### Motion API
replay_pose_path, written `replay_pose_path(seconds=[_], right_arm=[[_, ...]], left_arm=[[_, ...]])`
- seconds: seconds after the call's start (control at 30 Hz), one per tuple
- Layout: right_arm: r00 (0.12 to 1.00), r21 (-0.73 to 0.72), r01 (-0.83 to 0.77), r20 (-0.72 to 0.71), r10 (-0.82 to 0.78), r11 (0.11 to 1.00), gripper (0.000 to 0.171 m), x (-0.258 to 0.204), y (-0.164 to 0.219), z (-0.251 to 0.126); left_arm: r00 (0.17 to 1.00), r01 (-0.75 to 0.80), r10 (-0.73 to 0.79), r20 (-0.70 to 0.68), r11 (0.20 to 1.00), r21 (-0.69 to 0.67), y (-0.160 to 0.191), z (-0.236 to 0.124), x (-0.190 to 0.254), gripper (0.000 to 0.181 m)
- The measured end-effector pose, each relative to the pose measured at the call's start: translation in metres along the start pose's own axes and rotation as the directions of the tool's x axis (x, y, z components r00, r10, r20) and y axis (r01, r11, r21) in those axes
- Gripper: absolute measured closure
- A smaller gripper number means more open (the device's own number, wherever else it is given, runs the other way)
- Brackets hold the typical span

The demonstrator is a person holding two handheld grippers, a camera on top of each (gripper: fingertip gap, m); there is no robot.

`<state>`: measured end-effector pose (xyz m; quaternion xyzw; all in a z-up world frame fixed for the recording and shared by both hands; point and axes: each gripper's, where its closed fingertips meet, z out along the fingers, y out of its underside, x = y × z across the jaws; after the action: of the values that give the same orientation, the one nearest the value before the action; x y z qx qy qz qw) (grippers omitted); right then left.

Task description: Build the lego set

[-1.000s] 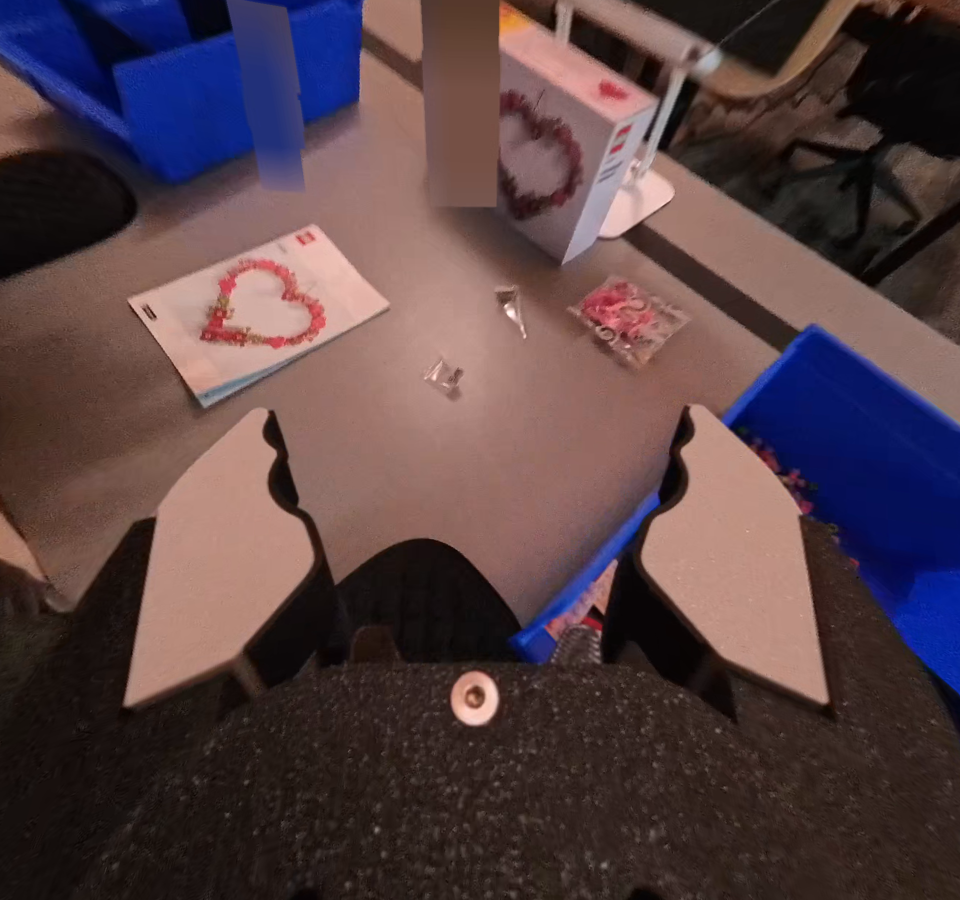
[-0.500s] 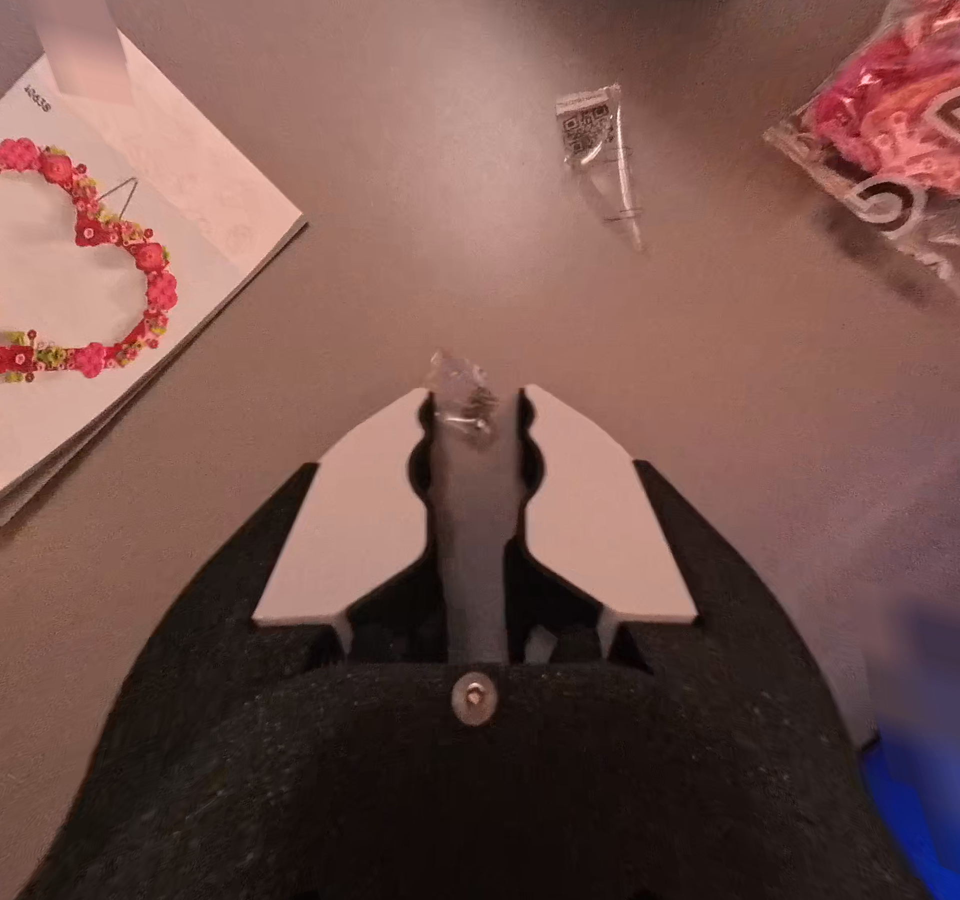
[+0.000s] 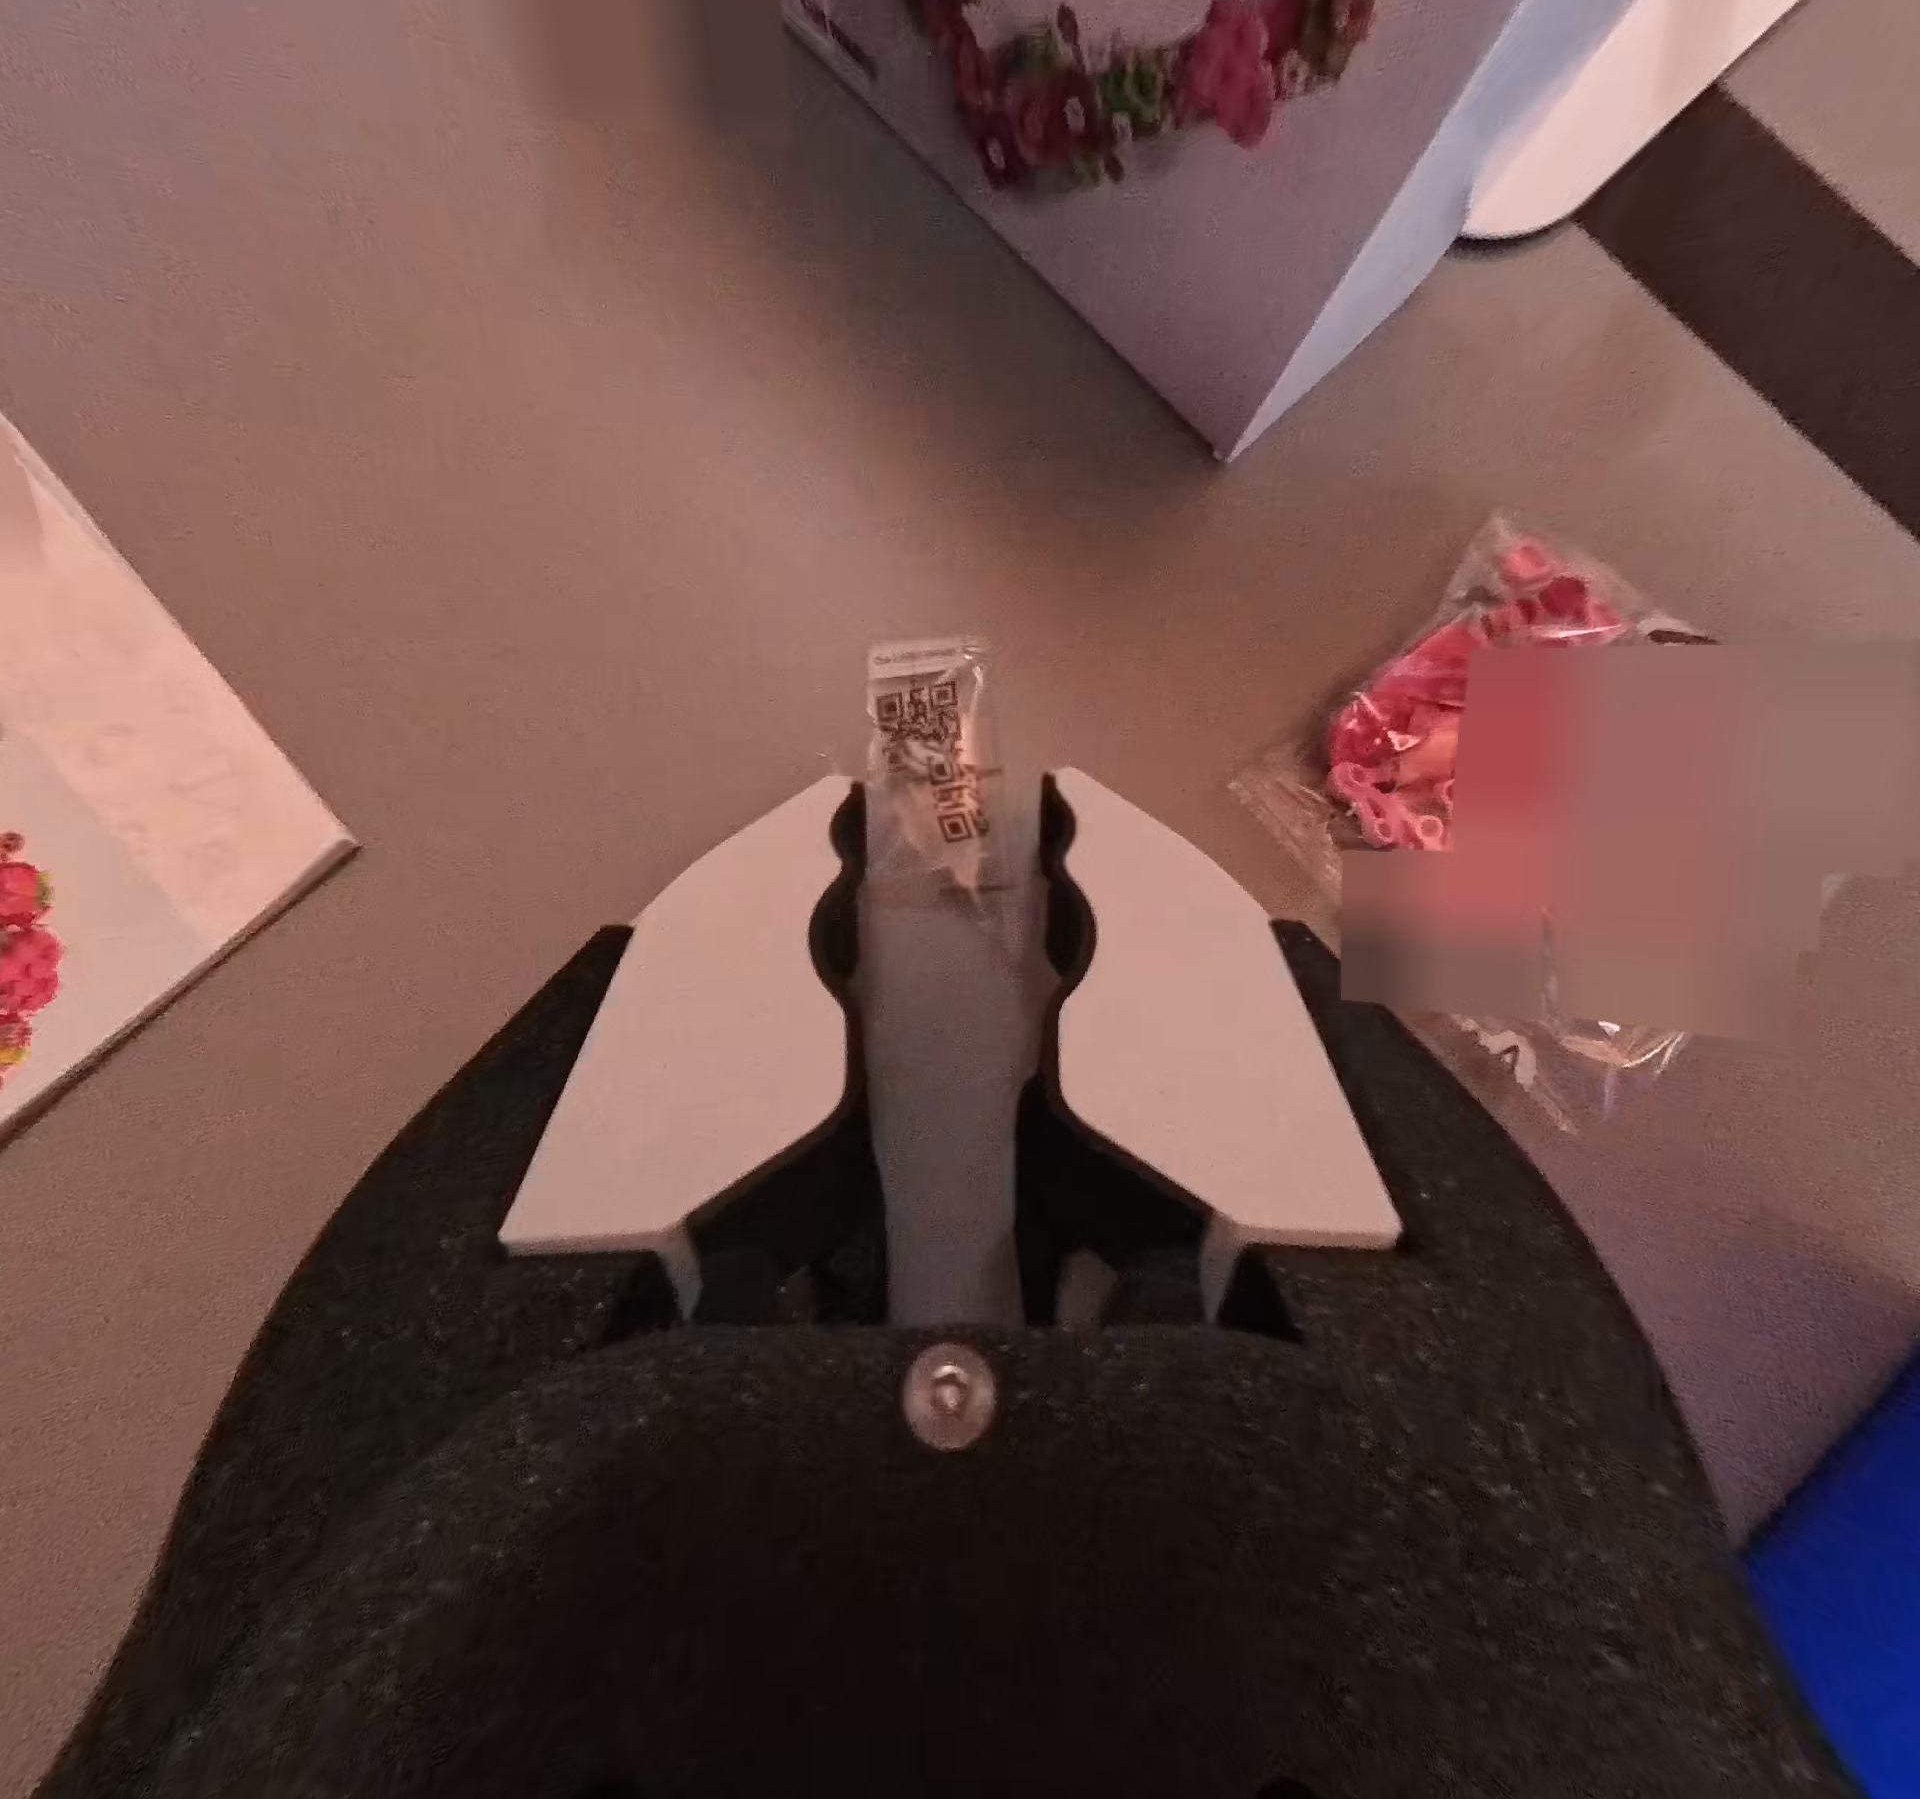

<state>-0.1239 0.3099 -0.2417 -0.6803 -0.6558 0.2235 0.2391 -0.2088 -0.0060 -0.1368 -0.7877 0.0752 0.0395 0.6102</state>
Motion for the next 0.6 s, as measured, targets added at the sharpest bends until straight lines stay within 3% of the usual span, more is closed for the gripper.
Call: replay_pose_path(seconds=[0.03,0.1,0.23,0.33,0.5,0.6], right_arm=[[1.000,-0.033,0.001,-0.002,-0.002,0.999,0.131,0.003,0.006,0.005],[0.999,-0.029,-0.008,0.035,0.009,1.000,0.131,0.000,0.008,0.009],[0.999,-0.009,0.011,0.034,-0.010,1.000,0.166,0.002,0.008,0.010],[0.998,0.021,0.046,-0.047,-0.045,0.999,0.171,0.014,-0.004,0.002],[0.963,0.172,-0.084,-0.241,0.124,0.981,0.171,0.101,-0.063,-0.045],[0.913,0.210,-0.235,-0.287,0.290,0.949,0.171,0.164,-0.075,-0.039]], left_arm=[[1.000,-0.004,0.004,0.005,1.000,-0.001,0.001,0.000,-0.001,0.066],[1.000,-0.001,0.001,-0.002,1.000,-0.003,0.002,0.001,0.000,0.067],[1.000,0.000,0.000,-0.006,1.000,-0.014,0.006,0.004,0.000,0.067],[1.000,-0.012,0.012,-0.004,1.000,-0.019,0.006,0.004,0.001,0.067],[1.000,-0.011,0.011,-0.003,1.000,-0.019,0.007,0.004,0.000,0.068],[1.000,-0.022,0.022,-0.004,1.000,-0.022,0.006,0.005,0.002,0.069]])
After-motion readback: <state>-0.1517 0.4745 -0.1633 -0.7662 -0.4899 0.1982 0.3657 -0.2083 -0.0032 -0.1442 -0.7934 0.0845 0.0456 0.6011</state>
